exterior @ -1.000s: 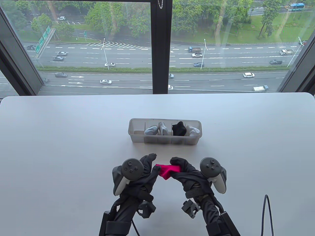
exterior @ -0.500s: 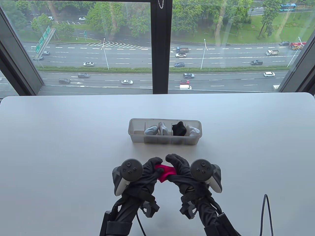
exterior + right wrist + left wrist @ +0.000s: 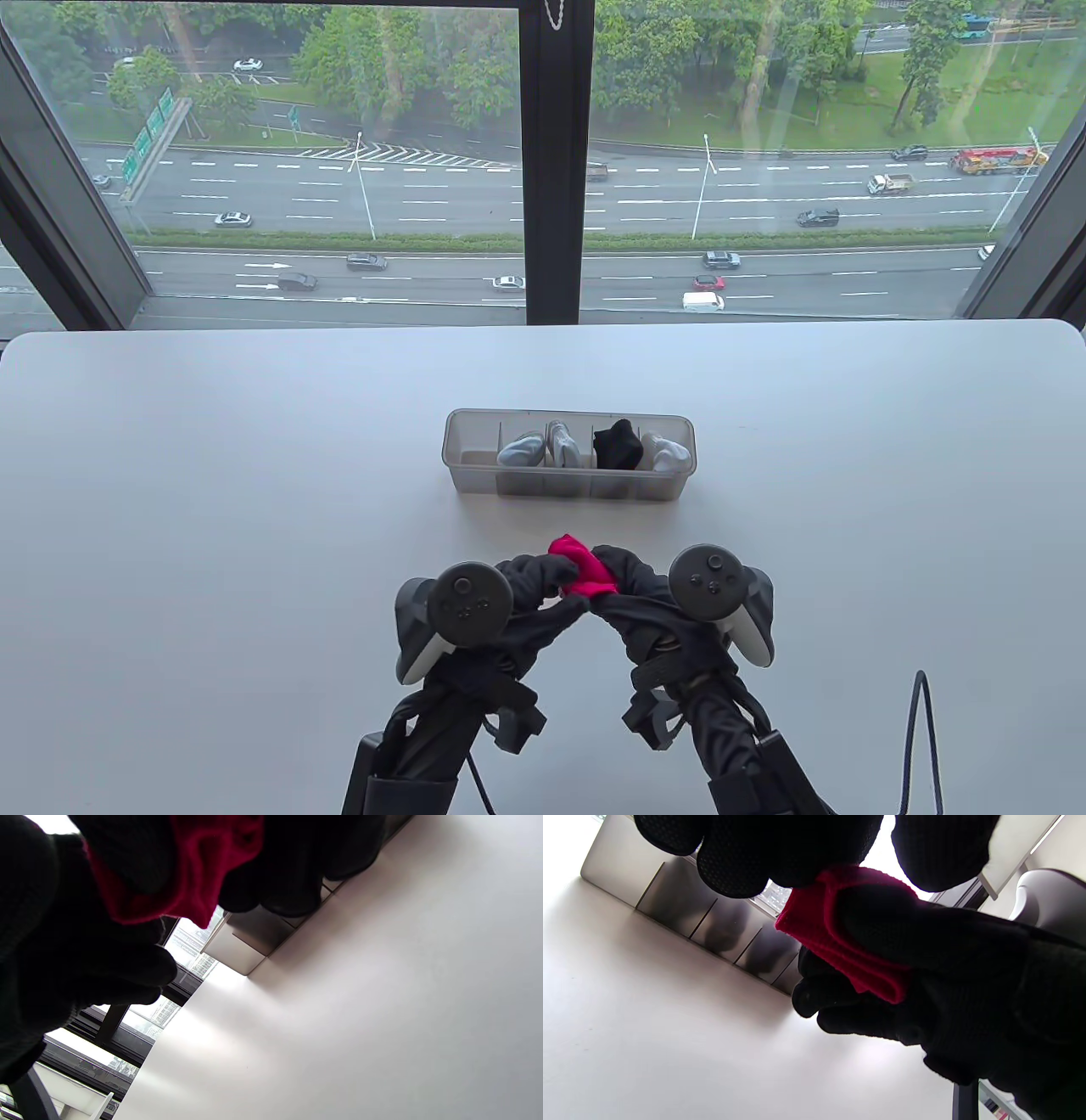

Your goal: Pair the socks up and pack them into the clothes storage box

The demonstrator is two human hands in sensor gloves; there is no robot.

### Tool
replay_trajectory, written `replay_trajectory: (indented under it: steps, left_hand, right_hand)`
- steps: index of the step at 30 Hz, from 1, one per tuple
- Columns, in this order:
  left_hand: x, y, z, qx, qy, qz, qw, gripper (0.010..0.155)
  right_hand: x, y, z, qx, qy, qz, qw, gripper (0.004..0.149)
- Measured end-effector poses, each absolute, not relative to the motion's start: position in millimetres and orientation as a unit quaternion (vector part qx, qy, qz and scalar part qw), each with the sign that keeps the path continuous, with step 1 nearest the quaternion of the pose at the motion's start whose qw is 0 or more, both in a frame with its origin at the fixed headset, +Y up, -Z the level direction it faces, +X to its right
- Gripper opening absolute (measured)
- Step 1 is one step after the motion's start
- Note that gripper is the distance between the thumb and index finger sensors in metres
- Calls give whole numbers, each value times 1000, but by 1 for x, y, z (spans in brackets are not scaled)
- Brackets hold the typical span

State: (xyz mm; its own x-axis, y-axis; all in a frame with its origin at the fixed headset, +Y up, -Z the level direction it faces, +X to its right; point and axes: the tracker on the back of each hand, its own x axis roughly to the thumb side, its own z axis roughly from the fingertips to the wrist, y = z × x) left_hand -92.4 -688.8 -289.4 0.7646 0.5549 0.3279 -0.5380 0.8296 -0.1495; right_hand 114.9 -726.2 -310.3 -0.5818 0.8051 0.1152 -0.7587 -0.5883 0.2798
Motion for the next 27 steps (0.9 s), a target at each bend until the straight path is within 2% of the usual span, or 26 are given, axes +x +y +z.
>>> replay_trajectory:
  steps: [1,3,8,11,20,23,27]
  left_hand:
    - [-91,-691,-289,-13,-178,288,941,67]
    - [-91,-691,-290,10,-171,301,938,58]
    - [-100,-689,-293,15,-162,350,923,37]
    - [-98,-696,-293,13,-152,314,937,41]
    - [-118,-704,-304,5,-115,376,920,43]
    - [-119,-709,-307,-12,-109,375,920,42]
    - [-123,-711,-308,-31,-121,381,916,41]
  right_hand:
    - [115,-727,-309,117,94,888,434,61]
    - [115,-727,-309,128,82,893,423,60]
    - [109,-729,-309,138,116,873,453,60]
    - [104,-735,-311,142,173,848,481,65]
    - [101,-734,-311,144,176,836,500,51]
    - [96,-733,-309,169,187,828,501,47]
    - [97,-737,-309,149,179,841,489,50]
